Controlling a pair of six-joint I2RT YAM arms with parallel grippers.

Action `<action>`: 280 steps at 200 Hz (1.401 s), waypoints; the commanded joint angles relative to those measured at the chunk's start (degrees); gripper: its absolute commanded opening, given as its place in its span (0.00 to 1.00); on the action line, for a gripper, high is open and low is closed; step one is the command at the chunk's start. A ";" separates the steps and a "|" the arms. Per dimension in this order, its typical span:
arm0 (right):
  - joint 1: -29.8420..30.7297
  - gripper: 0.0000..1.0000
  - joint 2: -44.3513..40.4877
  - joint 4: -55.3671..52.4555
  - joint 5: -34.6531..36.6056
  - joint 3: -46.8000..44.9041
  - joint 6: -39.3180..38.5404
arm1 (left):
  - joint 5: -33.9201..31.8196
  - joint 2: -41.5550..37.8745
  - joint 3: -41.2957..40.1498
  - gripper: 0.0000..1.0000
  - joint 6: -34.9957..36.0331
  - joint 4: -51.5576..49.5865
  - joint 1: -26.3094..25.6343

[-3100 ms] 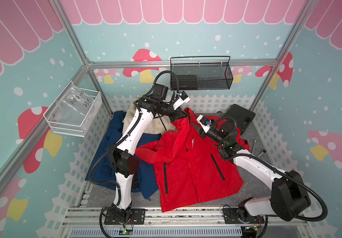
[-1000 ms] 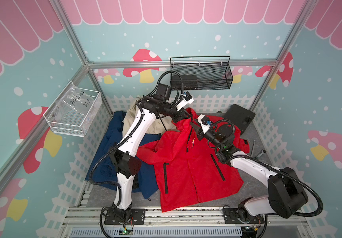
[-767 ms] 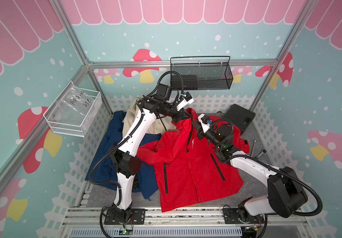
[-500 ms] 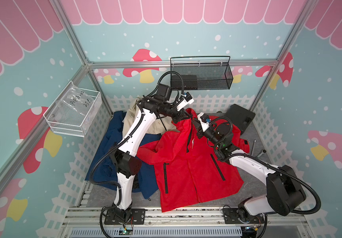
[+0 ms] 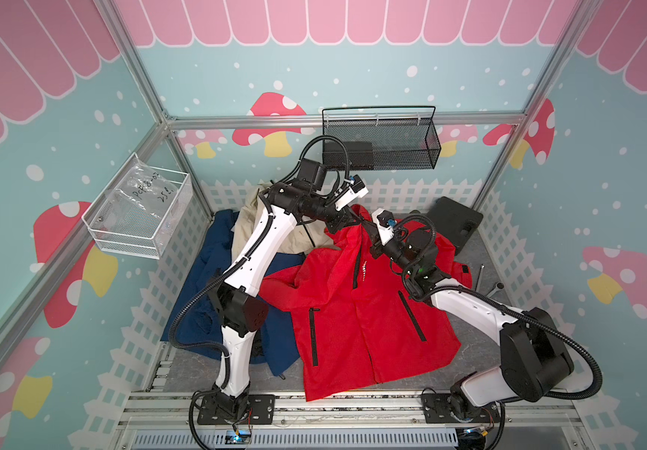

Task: Unzip the jacket
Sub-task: Unzip the zipper on the jacket.

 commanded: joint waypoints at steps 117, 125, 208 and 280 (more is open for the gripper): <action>0.27 0.00 2.32 -2.48 6.80 0.26 -13.46 | -1.56 5.37 12.44 0.00 -13.25 9.21 1.31; 0.34 0.00 2.62 -3.71 7.10 0.57 -13.54 | -0.36 5.58 12.43 0.00 -14.39 10.36 1.58; 0.86 0.00 4.51 -14.25 9.40 2.36 -13.16 | 7.00 5.08 10.70 0.00 -14.85 13.18 1.89; 4.29 0.00 6.00 -19.21 13.40 6.97 -24.78 | 4.13 0.21 3.50 0.00 -13.69 13.14 2.19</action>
